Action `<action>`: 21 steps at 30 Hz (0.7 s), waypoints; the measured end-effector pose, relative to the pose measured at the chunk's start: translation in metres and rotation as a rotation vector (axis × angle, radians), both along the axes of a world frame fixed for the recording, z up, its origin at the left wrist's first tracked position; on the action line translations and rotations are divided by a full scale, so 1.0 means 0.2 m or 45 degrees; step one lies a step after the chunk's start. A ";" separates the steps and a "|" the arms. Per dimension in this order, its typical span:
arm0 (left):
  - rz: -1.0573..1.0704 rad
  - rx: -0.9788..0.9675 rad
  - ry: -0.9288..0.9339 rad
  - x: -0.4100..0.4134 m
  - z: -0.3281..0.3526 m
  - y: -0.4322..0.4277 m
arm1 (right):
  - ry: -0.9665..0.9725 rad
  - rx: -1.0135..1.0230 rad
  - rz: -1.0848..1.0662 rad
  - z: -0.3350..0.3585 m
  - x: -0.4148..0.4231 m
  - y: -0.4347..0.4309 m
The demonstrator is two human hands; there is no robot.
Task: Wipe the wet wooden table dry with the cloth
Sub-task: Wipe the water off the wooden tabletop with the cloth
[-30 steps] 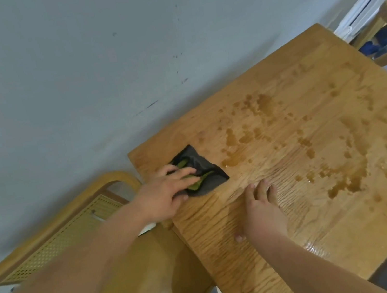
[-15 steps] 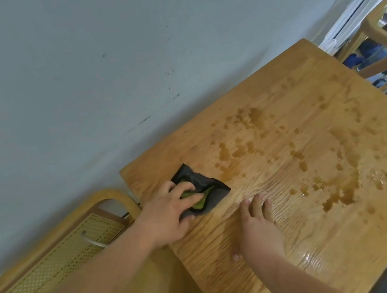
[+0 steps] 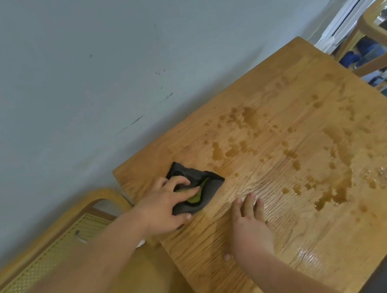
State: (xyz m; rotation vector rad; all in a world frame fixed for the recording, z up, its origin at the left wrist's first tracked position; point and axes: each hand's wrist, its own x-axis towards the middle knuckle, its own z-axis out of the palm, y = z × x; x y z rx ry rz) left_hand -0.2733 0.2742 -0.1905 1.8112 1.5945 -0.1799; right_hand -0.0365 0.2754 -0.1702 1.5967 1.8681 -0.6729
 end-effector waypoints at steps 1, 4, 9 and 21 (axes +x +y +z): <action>-0.011 -0.007 0.032 -0.03 0.01 0.06 | 0.020 0.010 0.005 0.00 0.01 0.00; 0.264 0.099 0.094 0.07 0.01 0.13 | 0.147 0.059 0.015 0.00 0.09 -0.03; 0.523 0.192 0.027 0.42 0.00 -0.08 | 0.509 0.144 -0.048 0.07 0.28 -0.04; 0.724 0.166 0.217 0.38 -0.06 0.11 | 0.121 0.136 0.256 0.05 0.29 0.37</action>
